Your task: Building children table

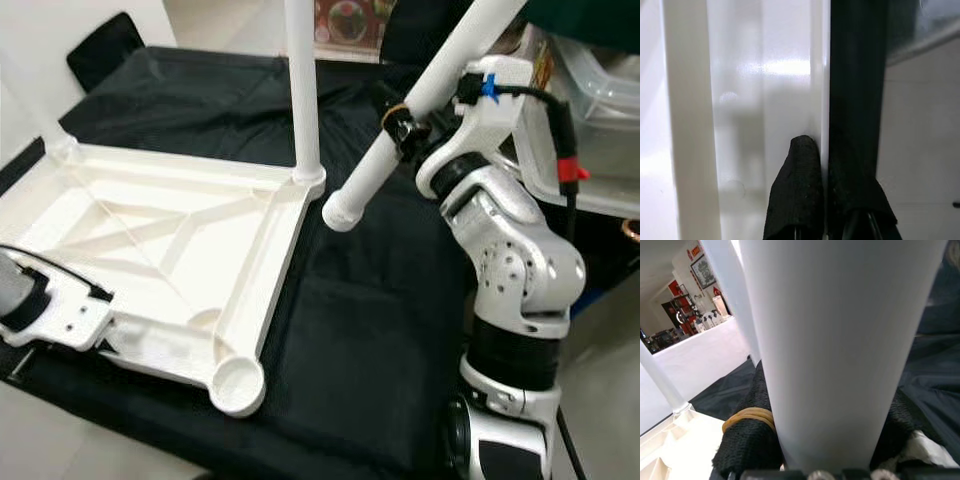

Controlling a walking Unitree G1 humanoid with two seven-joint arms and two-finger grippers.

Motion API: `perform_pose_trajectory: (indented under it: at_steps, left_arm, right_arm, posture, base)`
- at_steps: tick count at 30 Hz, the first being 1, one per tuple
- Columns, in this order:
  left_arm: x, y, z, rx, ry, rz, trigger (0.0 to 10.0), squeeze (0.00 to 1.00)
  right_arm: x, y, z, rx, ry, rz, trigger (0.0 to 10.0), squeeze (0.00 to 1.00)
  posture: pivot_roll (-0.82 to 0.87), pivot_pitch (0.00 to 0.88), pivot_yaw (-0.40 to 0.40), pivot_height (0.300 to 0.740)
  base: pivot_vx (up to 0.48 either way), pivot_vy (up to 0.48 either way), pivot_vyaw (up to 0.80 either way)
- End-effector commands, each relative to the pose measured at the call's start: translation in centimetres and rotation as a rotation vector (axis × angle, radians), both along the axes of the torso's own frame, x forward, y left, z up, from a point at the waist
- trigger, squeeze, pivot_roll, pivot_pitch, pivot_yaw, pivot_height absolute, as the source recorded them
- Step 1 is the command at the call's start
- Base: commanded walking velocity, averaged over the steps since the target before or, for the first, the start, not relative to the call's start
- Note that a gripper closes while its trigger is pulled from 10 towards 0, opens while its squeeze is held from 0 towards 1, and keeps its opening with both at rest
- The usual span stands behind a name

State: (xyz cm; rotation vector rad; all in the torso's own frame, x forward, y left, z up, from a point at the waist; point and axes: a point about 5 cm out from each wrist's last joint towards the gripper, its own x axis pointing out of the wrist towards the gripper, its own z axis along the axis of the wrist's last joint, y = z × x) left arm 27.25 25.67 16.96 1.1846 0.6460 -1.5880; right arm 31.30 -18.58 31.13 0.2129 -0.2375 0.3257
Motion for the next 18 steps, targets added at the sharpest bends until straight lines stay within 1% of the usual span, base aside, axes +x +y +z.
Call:
perform_pose_trajectory:
  at_steps: [1, 2, 3, 4, 5, 6, 7, 8, 10, 12, 13, 14, 15, 16, 17, 18]
  left_arm:
    - [-0.3, 1.3, 0.1, 0.060, -0.001, 0.019, 2.5, 0.00]
    - [-0.2, 1.3, -0.1, 0.061, -0.025, 0.028, 10.0, 0.06]
    - [-0.2, 1.3, -0.1, 0.061, -0.025, 0.028, 10.0, 0.06]
    - [-0.1, 1.4, -0.3, 0.070, -0.025, 0.045, 10.0, 0.95]
    - [0.1, 1.3, -0.5, 0.072, -0.042, 0.054, 10.0, 1.00]
    - [0.4, 1.2, -0.5, 0.068, -0.081, 0.059, 10.0, 1.00]
    - [0.4, 1.2, -0.5, 0.068, -0.081, 0.059, 10.0, 1.00]
    - [0.6, 1.2, -0.4, 0.070, -0.105, 0.064, 10.0, 1.00]
    - [1.1, 0.9, 0.0, 0.047, -0.134, 0.084, 10.0, 1.00]
    - [1.1, 0.1, 1.0, -0.038, -0.144, 0.108, 10.0, 1.00]
    - [0.9, -1.0, 2.1, -0.161, -0.132, 0.128, 10.0, 1.00]
    - [0.9, -1.0, 2.1, -0.161, -0.132, 0.128, 10.0, 1.00]
    - [0.6, -1.9, 3.1, -0.264, -0.113, 0.135, 10.0, 1.00]
    - [-0.1, -3.1, 4.7, -0.424, -0.081, 0.137, 10.0, 1.00]
    - [-0.1, -3.1, 4.7, -0.424, -0.081, 0.137, 10.0, 1.00]
    - [-0.7, -3.8, 5.8, -0.524, -0.048, 0.128, 10.0, 1.00]
  right_arm:
    - [-0.1, 0.6, 0.1, 0.000, -0.001, 0.032, 10.0, 0.00]
    - [0.0, 0.6, 0.1, -0.001, -0.001, 0.036, 10.0, 0.00]
    - [0.0, 0.6, 0.1, -0.001, -0.001, 0.036, 10.0, 0.00]
    - [0.0, 0.7, 0.1, -0.001, 0.000, 0.040, 10.0, 0.00]
    - [0.0, 0.7, 0.1, -0.001, -0.001, 0.042, 10.0, 0.00]
    - [0.0, 0.8, 0.1, -0.001, -0.001, 0.044, 10.0, 0.00]
    - [0.0, 0.8, 0.1, -0.001, -0.001, 0.044, 10.0, 0.00]
    - [-0.1, 0.8, 0.1, -0.001, -0.003, 0.047, 10.0, 0.00]
    - [-0.1, 0.9, 0.1, -0.007, -0.003, 0.062, 10.0, 0.00]
    - [-0.3, 1.2, 0.1, -0.010, -0.005, 0.086, 10.0, 0.00]
    - [-0.4, 1.3, 0.0, -0.015, -0.006, 0.107, 10.0, 0.00]
    - [-0.4, 1.3, 0.0, -0.015, -0.006, 0.107, 10.0, 0.00]
    - [-0.5, 1.4, -0.1, -0.020, -0.006, 0.124, 10.0, 0.00]
    - [-0.7, 1.6, -0.1, -0.030, -0.010, 0.149, 10.0, 0.00]
    - [-0.7, 1.6, -0.1, -0.030, -0.010, 0.149, 10.0, 0.00]
    - [-0.7, 1.7, -0.2, -0.038, -0.013, 0.165, 10.0, 0.00]
  posture:
    - [-0.09, 0.152, 0.017, 0.740]
    - [-0.09, 0.152, 0.017, 0.740]
    - [-0.09, 0.152, 0.017, 0.740]
    - [-0.09, 0.151, 0.016, 0.740]
    - [-0.09, 0.150, 0.017, 0.740]
    - [-0.09, 0.150, 0.016, 0.740]
    - [-0.09, 0.150, 0.016, 0.740]
    - [-0.09, 0.149, 0.017, 0.740]
    - [-0.10, 0.148, 0.018, 0.740]
    - [-0.10, 0.150, 0.021, 0.740]
    - [-0.10, 0.150, 0.020, 0.740]
    - [-0.10, 0.150, 0.020, 0.740]
    - [-0.10, 0.148, 0.020, 0.740]
    - [-0.10, 0.146, 0.018, 0.740]
    - [-0.10, 0.146, 0.018, 0.740]
    - [-0.10, 0.146, 0.018, 0.740]
  base:
    - [0.000, 0.000, 0.00]
    - [0.000, 0.000, 0.00]
    - [0.000, 0.000, 0.00]
    - [0.000, 0.000, 0.00]
    - [0.000, 0.000, 0.00]
    - [0.000, 0.000, 0.00]
    - [0.000, 0.000, 0.00]
    - [0.000, 0.000, 0.00]
    - [0.000, 0.000, 0.00]
    - [0.000, 0.000, 0.00]
    - [0.000, 0.000, 0.00]
    - [0.000, 0.000, 0.00]
    - [0.000, 0.000, 0.00]
    - [0.000, 0.000, 0.00]
    - [0.000, 0.000, 0.00]
    - [0.000, 0.000, 0.00]
